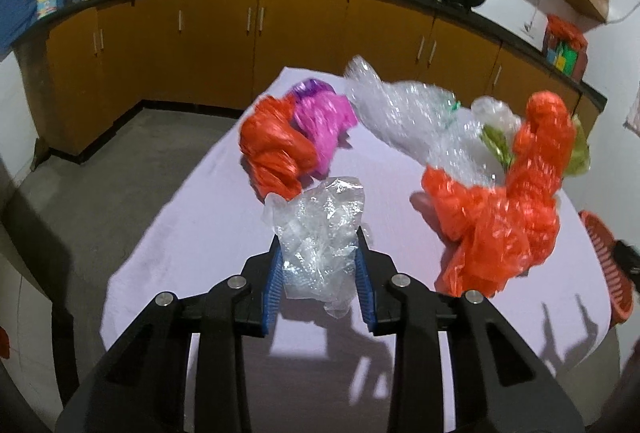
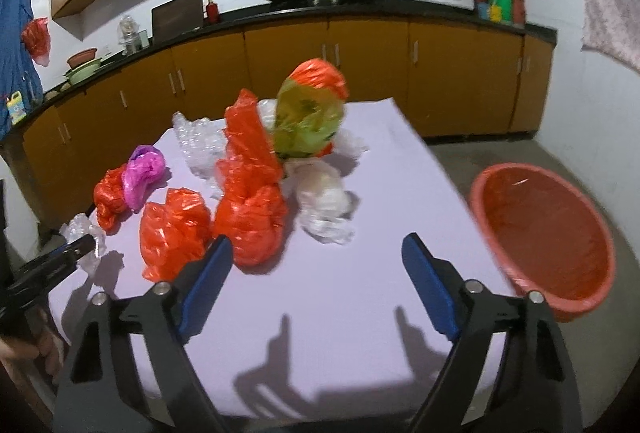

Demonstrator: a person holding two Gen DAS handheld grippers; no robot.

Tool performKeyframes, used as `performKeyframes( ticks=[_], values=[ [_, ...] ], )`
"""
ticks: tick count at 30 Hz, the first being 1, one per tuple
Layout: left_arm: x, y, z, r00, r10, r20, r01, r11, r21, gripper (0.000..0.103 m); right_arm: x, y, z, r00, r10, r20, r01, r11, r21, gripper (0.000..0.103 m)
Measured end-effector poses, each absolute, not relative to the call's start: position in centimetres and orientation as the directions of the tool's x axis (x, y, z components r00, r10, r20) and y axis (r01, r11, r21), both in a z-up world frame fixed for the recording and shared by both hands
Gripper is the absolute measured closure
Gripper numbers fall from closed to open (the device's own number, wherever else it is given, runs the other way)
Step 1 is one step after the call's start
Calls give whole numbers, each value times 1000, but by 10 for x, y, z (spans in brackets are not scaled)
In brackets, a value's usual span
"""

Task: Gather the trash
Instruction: 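Grasp the clear plastic bag with the left tool while the right tool grasps a red bag, then carry the clear bag and red bag over the orange wastebasket with both tools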

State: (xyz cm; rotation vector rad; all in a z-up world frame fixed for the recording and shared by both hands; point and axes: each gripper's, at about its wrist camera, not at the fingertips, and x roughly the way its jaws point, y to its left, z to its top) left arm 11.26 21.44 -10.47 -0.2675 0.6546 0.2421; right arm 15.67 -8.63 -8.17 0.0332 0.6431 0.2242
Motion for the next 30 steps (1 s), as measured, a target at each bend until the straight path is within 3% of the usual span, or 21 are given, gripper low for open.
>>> performKeyframes(
  ticks=[5,21,25,30],
  values=[
    [109,221,-93,783,145,-604,-307,936,-174,70,189,-65,-95,739,259,-621,-204,966,160,33],
    [116,220,-89,793,126,-597,-290,938,-188,70,230,-16,-123,699,251,-670,-254,962,96,34],
    [118,218,-90,793,119,-598,-284,940,-190,70,234,-8,-130,676,268,-687,-287,954,91,56],
    [118,214,-87,798,114,-591,-277,941,-193,70,230,-4,-126,679,291,-674,-312,945,94,67]
  ],
)
